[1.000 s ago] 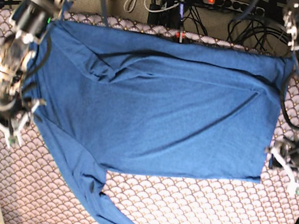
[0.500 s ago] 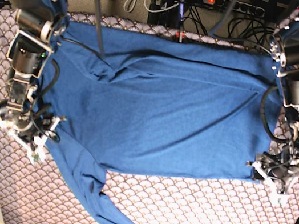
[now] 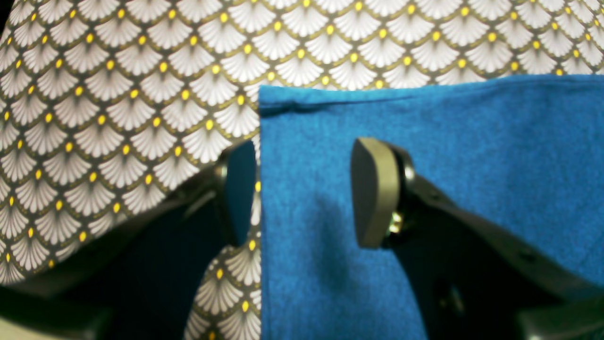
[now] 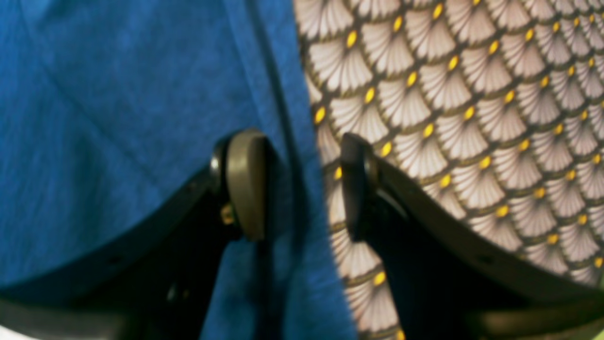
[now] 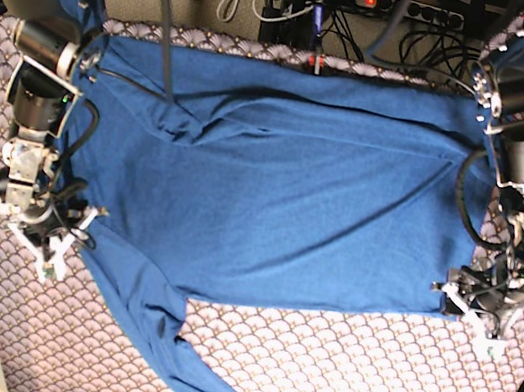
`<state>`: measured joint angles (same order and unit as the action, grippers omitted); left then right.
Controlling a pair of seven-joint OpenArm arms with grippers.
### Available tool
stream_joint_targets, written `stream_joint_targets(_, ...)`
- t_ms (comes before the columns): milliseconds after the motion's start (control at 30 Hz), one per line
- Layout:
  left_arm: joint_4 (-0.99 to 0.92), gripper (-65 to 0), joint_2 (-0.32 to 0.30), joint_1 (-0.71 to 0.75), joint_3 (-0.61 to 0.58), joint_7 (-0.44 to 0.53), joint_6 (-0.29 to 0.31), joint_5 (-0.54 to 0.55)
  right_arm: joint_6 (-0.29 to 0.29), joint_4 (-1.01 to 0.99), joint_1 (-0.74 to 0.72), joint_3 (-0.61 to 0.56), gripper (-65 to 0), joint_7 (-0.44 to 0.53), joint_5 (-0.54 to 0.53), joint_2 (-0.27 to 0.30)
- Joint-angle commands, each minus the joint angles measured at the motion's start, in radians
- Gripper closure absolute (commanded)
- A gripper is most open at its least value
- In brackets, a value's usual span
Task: Fold the T-shirt properly
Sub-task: 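Lower both grippers to the shirt's side edges and grasp them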
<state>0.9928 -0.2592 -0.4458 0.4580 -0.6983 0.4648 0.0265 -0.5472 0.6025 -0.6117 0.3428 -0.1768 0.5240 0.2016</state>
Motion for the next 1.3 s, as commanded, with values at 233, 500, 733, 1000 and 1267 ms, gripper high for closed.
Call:
stream_joint_targets(233, 0.015, -32.1, -0.010, -0.025, 0.002, 0.019, -0.001, 0.006, 0.034, -0.060, -0.030, 0.000, -27.8, 0.056, -0.009, 0.017)
stream_joint_targets(500, 0.008, -32.1, 0.011, -0.029, 0.002, 0.021, -0.001, 0.006, 0.032, -0.054, -0.030, 0.000, -27.2, 0.056, -0.009, 0.011)
stream_joint_targets(733, -0.116, -32.1, 0.021, -0.072, 0.003, 0.102, -0.004, 0.006, 0.034, -0.054, -0.030, 0.000, -5.3, 0.055, -0.009, 0.011)
stream_joint_targets(1000, -0.225, -32.1, 0.005, -0.075, 0.008, 0.280, -0.087, 0.006, 0.036, -0.054, -0.029, 0.000, 0.0, 0.055, -0.009, 0.011)
stream_joint_targets(1267, -0.404, -32.1, -0.030, -0.127, 0.005, 0.369, -0.148, 0.014, 0.036, -0.054, -0.029, -0.004, 0.0, 0.055, -0.009, 0.011)
